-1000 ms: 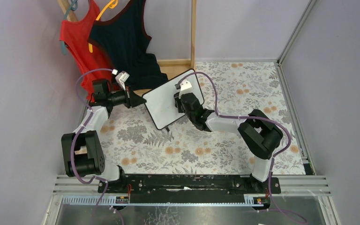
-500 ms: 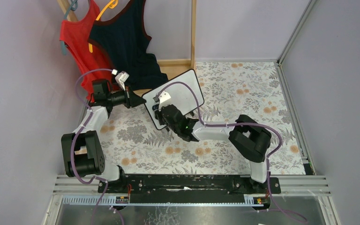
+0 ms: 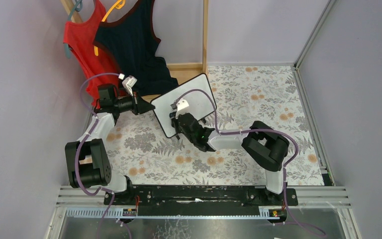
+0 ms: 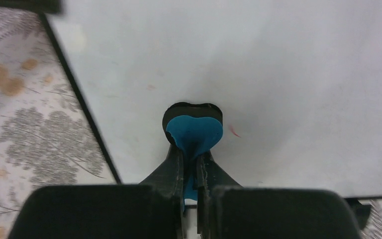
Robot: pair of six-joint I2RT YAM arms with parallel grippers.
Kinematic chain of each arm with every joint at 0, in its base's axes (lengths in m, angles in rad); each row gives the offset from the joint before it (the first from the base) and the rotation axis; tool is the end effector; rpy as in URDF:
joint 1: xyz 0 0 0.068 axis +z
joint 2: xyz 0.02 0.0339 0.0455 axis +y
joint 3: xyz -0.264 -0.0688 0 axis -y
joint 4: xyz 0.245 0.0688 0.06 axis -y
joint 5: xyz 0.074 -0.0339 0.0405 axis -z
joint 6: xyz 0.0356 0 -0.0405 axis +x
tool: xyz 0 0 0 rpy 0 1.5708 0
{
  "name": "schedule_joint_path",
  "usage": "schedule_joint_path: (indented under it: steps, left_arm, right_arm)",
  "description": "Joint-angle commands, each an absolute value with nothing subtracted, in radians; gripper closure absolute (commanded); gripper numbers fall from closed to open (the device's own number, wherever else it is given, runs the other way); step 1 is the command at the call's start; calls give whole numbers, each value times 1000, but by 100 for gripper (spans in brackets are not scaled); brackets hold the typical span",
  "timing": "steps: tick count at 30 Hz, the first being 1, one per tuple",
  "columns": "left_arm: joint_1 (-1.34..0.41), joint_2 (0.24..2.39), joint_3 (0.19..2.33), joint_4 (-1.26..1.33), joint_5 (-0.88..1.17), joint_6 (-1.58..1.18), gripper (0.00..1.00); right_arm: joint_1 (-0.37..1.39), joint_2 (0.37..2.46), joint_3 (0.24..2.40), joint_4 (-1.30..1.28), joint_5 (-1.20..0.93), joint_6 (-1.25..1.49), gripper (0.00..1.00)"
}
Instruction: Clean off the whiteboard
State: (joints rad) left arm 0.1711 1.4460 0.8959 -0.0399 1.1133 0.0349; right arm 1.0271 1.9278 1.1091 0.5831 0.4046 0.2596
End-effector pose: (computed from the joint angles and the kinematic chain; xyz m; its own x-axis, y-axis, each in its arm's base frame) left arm 0.3029 0.0199 0.2486 -0.5249 -0.0751 -0.8479 0.6781 0.5651 -0.4698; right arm 0.2330 0.3584 0.1980 -0.2678 0.0131 -0.9634 -0.5380 0.8275 0.1608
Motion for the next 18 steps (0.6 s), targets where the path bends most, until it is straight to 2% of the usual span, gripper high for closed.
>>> schedule_joint_path:
  steps: [1,9,18]
  left_arm:
    - [172,1432,913,-48,1116,80,100]
    - [172,1429,910,-48,1117,82,100]
    - [173,1426,907,-50,1113,83,100]
  right_arm:
    - [943,1873,1013,579,516,275,100]
    - [871,1811,955,577,541,276,100]
    - [890,1844,1075,537,444,300,100]
